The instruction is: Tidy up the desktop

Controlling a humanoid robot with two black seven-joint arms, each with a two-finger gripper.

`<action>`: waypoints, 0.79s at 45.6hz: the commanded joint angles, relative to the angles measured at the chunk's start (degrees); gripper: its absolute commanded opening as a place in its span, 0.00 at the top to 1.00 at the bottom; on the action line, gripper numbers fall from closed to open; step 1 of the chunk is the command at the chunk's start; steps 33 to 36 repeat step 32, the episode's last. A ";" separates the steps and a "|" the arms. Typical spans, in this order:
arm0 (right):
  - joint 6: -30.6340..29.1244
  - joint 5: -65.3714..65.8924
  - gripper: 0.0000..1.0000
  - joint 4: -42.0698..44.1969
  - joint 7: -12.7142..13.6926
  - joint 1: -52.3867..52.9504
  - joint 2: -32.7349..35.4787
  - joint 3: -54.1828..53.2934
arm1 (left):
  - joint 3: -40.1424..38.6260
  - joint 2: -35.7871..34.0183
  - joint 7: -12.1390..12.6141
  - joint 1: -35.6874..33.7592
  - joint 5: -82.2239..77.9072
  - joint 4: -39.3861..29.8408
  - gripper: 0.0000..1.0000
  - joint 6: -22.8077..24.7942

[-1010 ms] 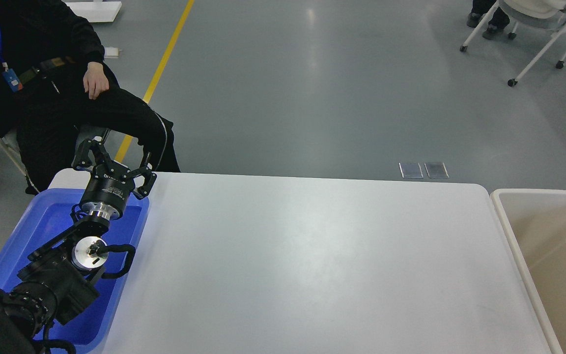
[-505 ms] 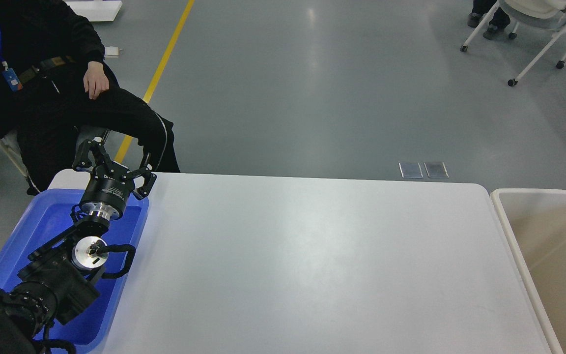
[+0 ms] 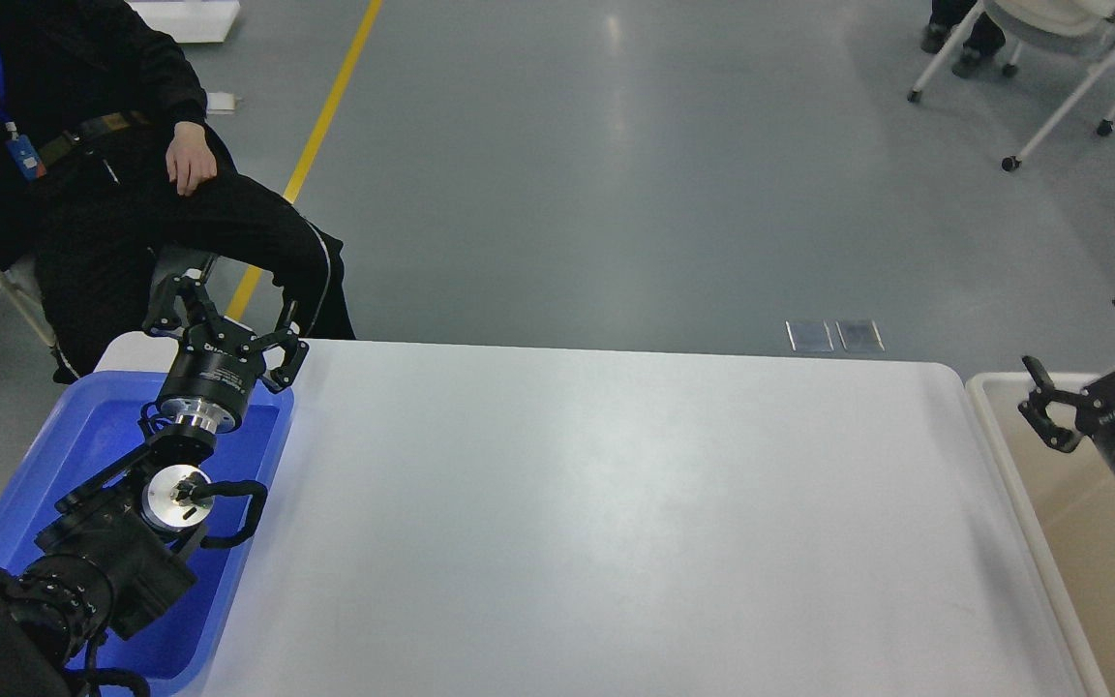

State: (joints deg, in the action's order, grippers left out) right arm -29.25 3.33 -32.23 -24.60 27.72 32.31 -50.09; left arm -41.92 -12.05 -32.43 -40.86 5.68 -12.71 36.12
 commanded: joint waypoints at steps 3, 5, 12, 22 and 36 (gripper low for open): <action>16.40 2.20 0.00 -14.35 -3.87 -3.11 -3.48 -2.38 | 0.00 0.00 0.00 -0.01 0.03 0.05 0.00 0.01; 19.04 3.70 0.00 -14.35 -4.93 -3.02 -4.71 -2.38 | 0.00 0.00 0.00 -0.01 -0.06 -0.03 0.00 0.01; 21.77 7.22 0.00 -14.09 -6.16 -3.02 -8.23 -2.47 | 0.00 0.00 0.00 -0.01 -0.06 -0.04 0.00 0.01; 22.30 7.22 0.00 -13.82 -6.60 -1.71 -9.46 -2.64 | 0.00 0.00 0.00 -0.01 0.03 -0.04 0.00 0.01; 23.18 6.78 0.00 -13.47 -6.69 -1.35 -9.73 -4.14 | 0.00 0.00 0.00 0.08 0.03 0.05 0.00 0.01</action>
